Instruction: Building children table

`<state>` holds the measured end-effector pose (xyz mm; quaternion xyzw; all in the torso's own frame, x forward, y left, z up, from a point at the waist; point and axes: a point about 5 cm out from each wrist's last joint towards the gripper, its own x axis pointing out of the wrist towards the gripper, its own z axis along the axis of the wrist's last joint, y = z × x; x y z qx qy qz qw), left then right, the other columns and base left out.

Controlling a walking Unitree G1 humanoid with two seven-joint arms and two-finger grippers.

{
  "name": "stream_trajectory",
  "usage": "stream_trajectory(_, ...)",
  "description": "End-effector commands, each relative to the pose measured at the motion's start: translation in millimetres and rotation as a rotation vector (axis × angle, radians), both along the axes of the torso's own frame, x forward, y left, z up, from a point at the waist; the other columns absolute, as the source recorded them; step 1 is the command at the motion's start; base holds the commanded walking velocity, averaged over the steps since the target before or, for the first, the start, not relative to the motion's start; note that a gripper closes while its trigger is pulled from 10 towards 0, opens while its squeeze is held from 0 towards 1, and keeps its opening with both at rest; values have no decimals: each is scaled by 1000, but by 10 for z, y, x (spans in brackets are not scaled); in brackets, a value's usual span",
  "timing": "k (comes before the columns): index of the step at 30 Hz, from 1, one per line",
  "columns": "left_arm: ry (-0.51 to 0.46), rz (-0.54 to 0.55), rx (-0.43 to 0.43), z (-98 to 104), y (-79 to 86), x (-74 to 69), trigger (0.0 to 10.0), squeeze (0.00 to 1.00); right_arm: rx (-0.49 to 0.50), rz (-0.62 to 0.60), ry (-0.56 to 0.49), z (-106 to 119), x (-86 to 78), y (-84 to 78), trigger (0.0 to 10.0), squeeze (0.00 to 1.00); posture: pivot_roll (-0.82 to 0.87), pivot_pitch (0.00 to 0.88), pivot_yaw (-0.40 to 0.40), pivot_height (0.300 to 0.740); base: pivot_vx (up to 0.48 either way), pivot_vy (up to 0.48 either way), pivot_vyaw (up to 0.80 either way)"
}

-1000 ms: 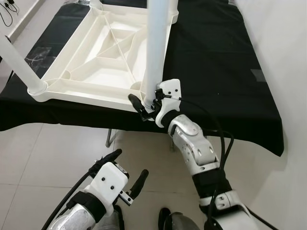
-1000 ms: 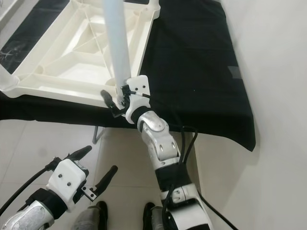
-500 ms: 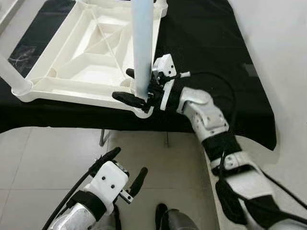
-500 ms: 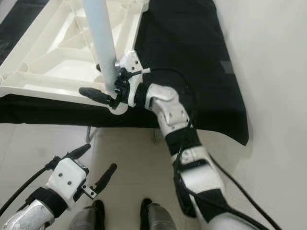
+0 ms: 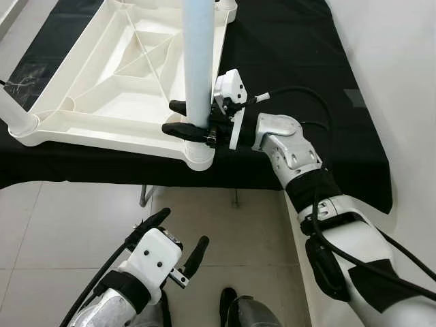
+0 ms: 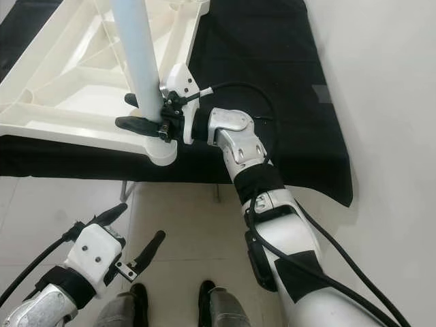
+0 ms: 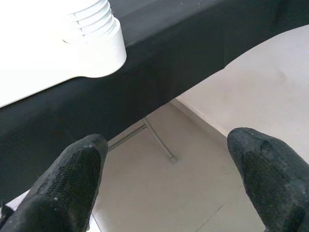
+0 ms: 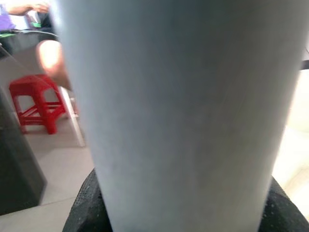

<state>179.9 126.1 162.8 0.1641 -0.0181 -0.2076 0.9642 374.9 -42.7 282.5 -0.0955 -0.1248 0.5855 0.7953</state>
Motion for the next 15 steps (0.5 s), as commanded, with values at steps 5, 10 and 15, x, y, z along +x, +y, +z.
stream_trajectory(5,21,-19,-13,-29,-41,-36,10000,0,-47,-818,191,-928,-101,-281,0,0,187,349,-115,740,0,0,0)
stream_trajectory(10,15,-18,-14,-17,-40,-9,10000,0,4,-885,301,-1240,-542,24,0,0,187,342,-103,740,0,0,0)
stream_trajectory(15,4,-19,-9,-10,-35,10,10000,0,88,-807,278,-943,-239,376,0,0,197,330,-115,740,0,0,0)
